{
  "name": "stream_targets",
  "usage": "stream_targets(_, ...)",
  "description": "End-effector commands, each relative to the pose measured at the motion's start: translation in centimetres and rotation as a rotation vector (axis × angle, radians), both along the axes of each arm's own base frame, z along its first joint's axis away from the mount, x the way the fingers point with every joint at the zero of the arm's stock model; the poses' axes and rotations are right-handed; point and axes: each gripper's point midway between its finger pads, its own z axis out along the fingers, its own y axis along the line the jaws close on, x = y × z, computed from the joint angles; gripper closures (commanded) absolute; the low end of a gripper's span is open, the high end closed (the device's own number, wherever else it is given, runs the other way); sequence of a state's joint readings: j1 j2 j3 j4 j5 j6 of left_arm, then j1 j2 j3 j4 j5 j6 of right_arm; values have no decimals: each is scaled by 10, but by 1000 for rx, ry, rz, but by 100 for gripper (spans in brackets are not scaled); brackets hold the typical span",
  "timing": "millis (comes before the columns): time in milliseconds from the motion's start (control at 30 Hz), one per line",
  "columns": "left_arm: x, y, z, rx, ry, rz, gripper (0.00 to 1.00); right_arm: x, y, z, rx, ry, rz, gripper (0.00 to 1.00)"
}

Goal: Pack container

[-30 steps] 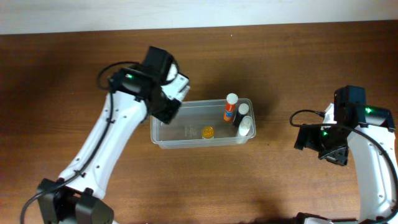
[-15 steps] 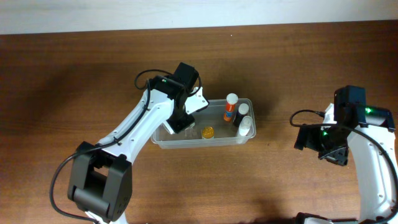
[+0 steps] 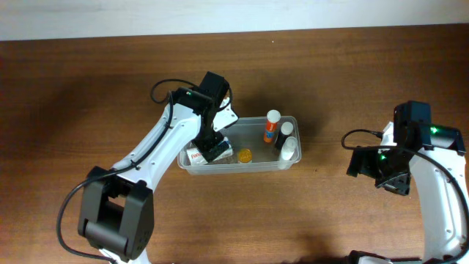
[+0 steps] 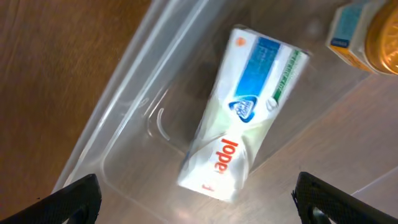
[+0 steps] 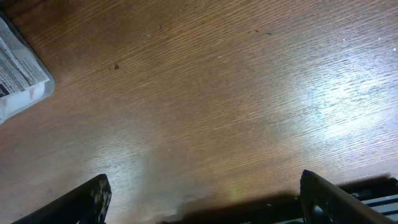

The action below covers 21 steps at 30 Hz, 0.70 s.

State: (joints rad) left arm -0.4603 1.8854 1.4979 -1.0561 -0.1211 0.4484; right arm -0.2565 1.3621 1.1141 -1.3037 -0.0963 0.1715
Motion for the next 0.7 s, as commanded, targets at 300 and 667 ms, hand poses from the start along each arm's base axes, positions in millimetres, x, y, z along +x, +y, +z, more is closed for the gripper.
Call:
stream_targets(300,29,95,146,-244,-436,727,0,79,48,91,-49,-393,275,3)
stream_targets(667,22,184,142,-317,-403,1113,0,125,68,116,-106,-597,388,2)
